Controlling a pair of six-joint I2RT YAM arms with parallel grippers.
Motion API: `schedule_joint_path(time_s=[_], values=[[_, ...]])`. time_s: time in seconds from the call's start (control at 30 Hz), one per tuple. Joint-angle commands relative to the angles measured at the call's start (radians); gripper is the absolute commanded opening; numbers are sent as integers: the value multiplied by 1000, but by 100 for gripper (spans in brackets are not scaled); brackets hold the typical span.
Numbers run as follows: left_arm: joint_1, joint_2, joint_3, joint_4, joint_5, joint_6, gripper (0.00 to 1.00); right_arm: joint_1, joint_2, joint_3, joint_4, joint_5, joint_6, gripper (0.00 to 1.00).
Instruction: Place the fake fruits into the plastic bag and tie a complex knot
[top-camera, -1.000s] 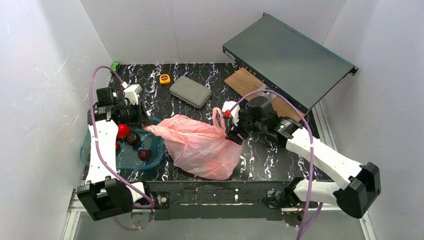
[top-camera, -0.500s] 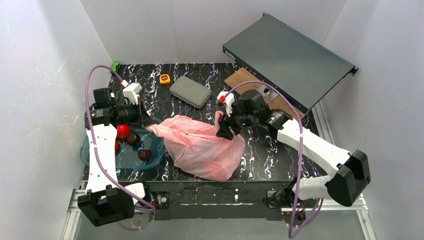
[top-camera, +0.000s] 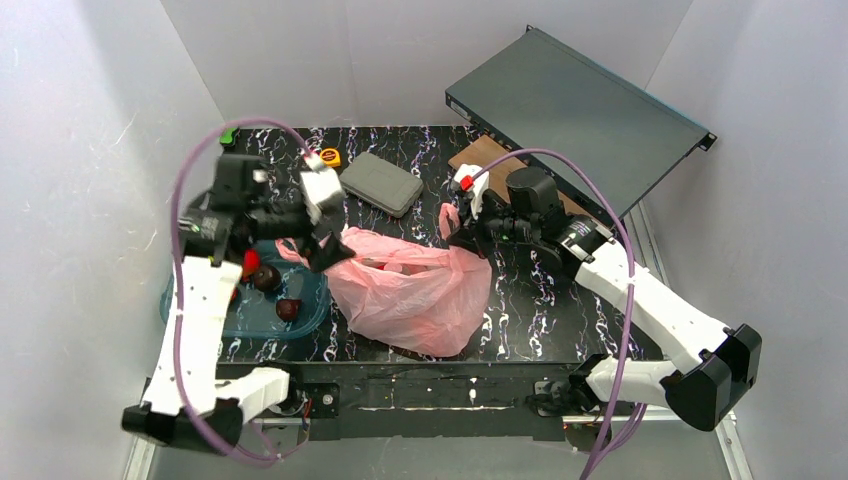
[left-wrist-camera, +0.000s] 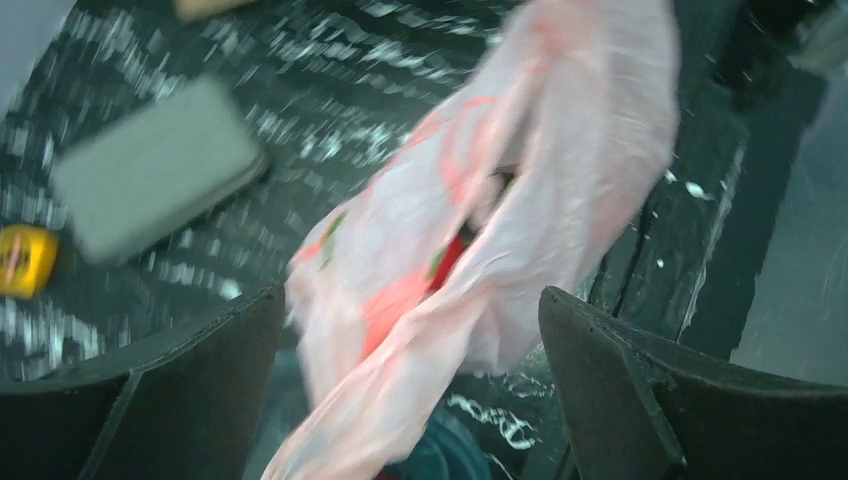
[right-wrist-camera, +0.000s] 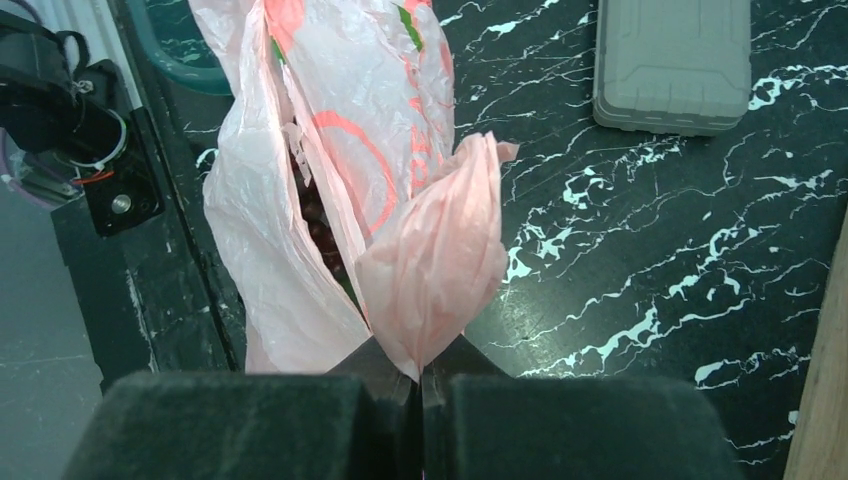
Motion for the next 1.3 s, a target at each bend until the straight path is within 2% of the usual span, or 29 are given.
schedule_joint_path(time_s=[0.0, 0.1, 0.23, 0.33, 0.4, 0.5, 0.53, 0.63, 0.7, 0.87, 1.03, 1.1, 1.13, 1.27], values=[[-318, -116, -163, 194, -88, 81, 98, -6, -17, 33, 4, -48, -18, 1], [-457, -43, -199, 295, -109, 30, 98, -8, -32, 33, 7, -53, -18, 1], [-532, 100, -201, 346, -20, -63, 96, -11, -49, 15, 19, -44, -23, 1], [-599, 150, -273, 352, -31, -17, 95, -24, -44, 18, 37, -34, -24, 1], [-636, 166, -332, 352, -45, 4, 89, -38, -33, 26, 53, -26, -24, 1], [-689, 133, -433, 388, -75, 26, 67, -72, -5, 48, 88, -22, -16, 1], [-706, 112, -480, 427, -96, 8, 55, -83, 8, 59, 100, -21, -15, 1], [-772, 45, -628, 629, -255, -114, 12, -108, 63, 98, 123, -9, -3, 1], [-828, 16, -718, 760, -393, -156, 0, -122, 106, 121, 144, -5, 12, 1], [-884, 19, -863, 932, -566, -149, 0, -130, 197, 164, 173, -24, 46, 1], [-885, 56, -914, 967, -591, -143, 0, -127, 278, 184, 195, -43, 88, 1], [-885, 50, -913, 965, -578, -187, 0, -119, 312, 208, 186, -61, 105, 1], [-885, 36, -895, 936, -563, -214, 5, -117, 324, 219, 173, -77, 115, 1], [-862, -96, -784, 794, -423, -366, 42, -115, 298, 214, 139, -165, 101, 1]])
